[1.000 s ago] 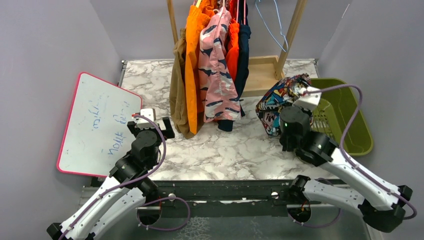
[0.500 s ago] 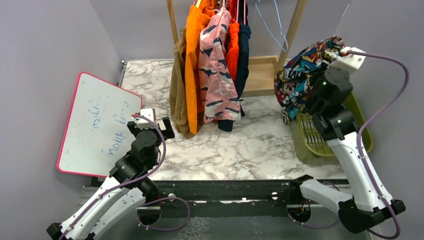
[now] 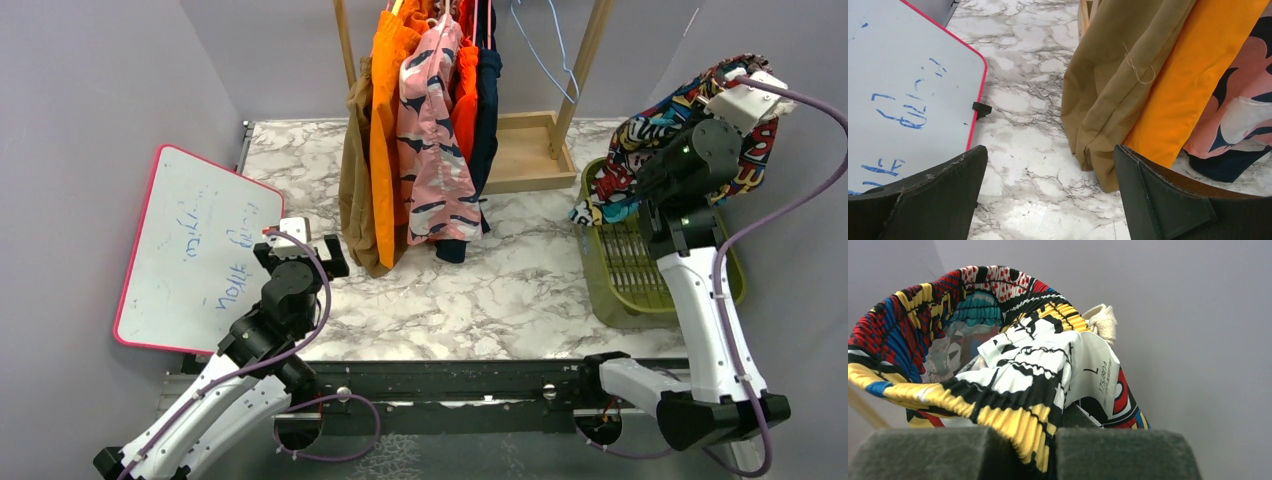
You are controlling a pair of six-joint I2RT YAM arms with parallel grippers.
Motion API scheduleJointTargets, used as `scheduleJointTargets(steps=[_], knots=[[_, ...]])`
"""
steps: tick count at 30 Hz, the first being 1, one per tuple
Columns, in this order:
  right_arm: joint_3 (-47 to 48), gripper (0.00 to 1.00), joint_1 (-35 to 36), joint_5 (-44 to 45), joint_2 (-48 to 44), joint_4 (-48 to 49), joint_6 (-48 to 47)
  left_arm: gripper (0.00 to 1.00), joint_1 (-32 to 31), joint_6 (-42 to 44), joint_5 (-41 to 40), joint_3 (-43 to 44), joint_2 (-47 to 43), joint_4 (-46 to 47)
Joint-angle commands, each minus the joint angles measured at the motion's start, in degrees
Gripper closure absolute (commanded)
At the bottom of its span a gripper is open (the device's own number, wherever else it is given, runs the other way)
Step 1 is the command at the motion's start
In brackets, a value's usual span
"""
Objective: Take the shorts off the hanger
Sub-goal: Place the shorts in the basket.
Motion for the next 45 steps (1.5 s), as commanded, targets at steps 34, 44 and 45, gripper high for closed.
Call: scheduleJointTargets(steps=[34,44,45], knots=[[-10.8,0.96,-23.5,-25.6,30.2,-23.6,33.9,0.01,0.5,0.7,1.6,0.1,-0.9,-0.3],[-10.8,0.84,-23.5,-40.0,38.4,-21.5,36.3,0.01,0.5,0.4,0.6,-0.1,-1.0,-0.3],[-11.0,0.83,-23.5,-40.0,38.7,-21.6,36.3,0.01,0.5,0.4,0.5,-0.1,-0.9,-0.3]])
